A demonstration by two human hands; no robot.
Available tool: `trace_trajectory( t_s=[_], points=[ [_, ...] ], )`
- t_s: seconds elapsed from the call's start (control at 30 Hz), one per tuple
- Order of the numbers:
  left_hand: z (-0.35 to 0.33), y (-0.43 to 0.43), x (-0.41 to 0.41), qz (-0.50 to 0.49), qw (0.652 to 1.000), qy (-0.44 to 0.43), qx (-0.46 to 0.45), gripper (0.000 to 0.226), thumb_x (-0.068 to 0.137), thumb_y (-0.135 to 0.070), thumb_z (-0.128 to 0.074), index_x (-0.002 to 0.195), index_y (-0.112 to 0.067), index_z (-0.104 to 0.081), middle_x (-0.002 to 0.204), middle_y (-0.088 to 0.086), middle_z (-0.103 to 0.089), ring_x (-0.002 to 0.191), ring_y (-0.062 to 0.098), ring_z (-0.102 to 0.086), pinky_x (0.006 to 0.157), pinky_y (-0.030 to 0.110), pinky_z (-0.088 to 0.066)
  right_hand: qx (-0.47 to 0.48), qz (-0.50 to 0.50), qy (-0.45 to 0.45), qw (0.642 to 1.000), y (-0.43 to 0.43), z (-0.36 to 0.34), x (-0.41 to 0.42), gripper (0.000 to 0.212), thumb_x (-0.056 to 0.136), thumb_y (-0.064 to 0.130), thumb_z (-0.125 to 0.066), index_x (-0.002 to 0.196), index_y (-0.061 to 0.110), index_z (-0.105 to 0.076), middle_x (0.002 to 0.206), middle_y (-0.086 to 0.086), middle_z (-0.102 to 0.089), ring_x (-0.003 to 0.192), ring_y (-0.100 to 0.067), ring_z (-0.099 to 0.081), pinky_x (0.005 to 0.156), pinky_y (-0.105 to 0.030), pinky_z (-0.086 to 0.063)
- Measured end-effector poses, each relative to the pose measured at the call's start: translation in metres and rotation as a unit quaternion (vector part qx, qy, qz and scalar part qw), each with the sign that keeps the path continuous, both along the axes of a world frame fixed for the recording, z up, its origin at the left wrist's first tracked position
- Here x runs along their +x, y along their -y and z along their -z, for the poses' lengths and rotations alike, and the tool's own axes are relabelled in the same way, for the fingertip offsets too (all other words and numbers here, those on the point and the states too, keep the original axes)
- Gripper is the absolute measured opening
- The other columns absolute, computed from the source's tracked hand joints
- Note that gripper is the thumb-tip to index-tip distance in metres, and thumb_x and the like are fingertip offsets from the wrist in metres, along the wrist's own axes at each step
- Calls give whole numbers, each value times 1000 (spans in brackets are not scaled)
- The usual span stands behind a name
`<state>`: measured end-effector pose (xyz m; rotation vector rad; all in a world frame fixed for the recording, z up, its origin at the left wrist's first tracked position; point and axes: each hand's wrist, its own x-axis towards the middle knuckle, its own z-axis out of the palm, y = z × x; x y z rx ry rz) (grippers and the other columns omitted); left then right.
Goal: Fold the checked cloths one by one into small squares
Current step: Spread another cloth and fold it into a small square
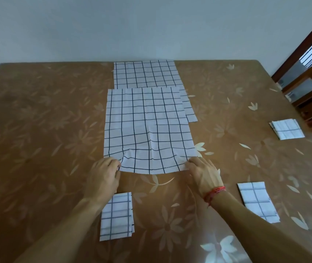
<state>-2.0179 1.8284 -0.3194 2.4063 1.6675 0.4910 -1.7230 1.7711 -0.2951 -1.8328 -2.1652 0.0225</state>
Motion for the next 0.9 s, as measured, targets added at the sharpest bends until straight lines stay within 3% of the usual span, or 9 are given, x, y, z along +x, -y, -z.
trace_trajectory(
  t_s=[0.07, 0.1, 0.13, 0.23, 0.43, 0.6, 0.73, 0.83, 0.9],
  points=[
    [-7, -3, 1, 6, 1000, 17, 23, 27, 69, 6, -75, 89, -11, -67, 81, -1, -64, 79, 23, -61, 73, 33, -45, 114, -53, -65, 990, 6, -26, 3, 9, 53, 14, -60, 49, 7, -57, 82, -3, -44, 46, -6, -58, 42, -10, -41],
    [-9, -3, 2, 9, 999, 19, 29, 31, 68, 8, -75, 92, -10, -68, 81, -1, -65, 79, 24, -60, 72, 34, -45, 119, -53, -57, 990, 7, -28, 9, 8, 54, 15, -55, 49, 8, -57, 77, -6, -46, 44, -8, -57, 41, -11, -39],
    [-11, -4, 4, 9, 999, 18, 29, 34, 68, 8, -74, 95, -10, -68, 82, 0, -64, 80, 25, -60, 72, 35, -46, 85, -28, -44, 995, 5, -26, 17, 5, 56, 14, -61, 57, 9, -60, 67, -4, -50, 47, -14, -60, 45, -14, -40],
    [-13, -3, 9, 17, 999, 19, 20, 22, 74, 2, -75, 93, -10, -71, 84, -2, -61, 82, 23, -58, 71, 34, -48, -70, 78, 50, 993, 0, 7, 46, 38, 46, 4, -82, 82, 14, -69, 69, -2, -61, 61, -29, -62, 52, -29, -48],
    [-29, 21, 23, 28, 995, 85, -49, 13, 84, -4, -68, 84, -18, -67, 81, -11, -64, 73, 9, -60, 59, 12, -38, -92, 134, -15, 987, 24, -6, 76, 18, 57, 5, -79, 65, 18, -71, 73, -1, -61, 65, -30, -60, 57, -27, -43],
    [-35, 37, 24, 43, 992, 95, -73, 17, 86, -10, -68, 85, -26, -64, 79, -17, -63, 66, 4, -61, 52, 27, -49, -215, 177, -57, 959, 38, -27, 89, 11, 69, 19, -74, 70, 29, -69, 76, 6, -70, 78, -24, -67, 68, -28, -52],
    [-44, 41, 24, 41, 990, 102, -90, 13, 85, -10, -67, 85, -22, -64, 77, -19, -58, 70, -2, -57, 54, 13, -41, -208, 189, -106, 954, 39, -44, 91, 12, 72, 21, -72, 68, 32, -69, 67, 8, -67, 73, -17, -61, 71, -26, -50],
    [-51, 36, 23, 41, 991, 103, -71, 20, 86, -10, -64, 70, -18, -56, 66, -12, -47, 61, 6, -49, 51, 17, -33, -204, 189, -108, 954, 34, -54, 92, 31, 73, 26, -68, 48, 37, -55, 48, 7, -53, 61, -18, -53, 64, -28, -48],
    [-57, 29, 22, 34, 991, 117, -59, 19, 86, -10, -66, 70, -17, -60, 67, -11, -47, 60, 7, -48, 53, 15, -32, -185, 190, -126, 956, 30, -61, 93, 35, 71, 29, -70, 44, 41, -52, 46, 7, -49, 57, -17, -52, 61, -29, -46]
  ],
)
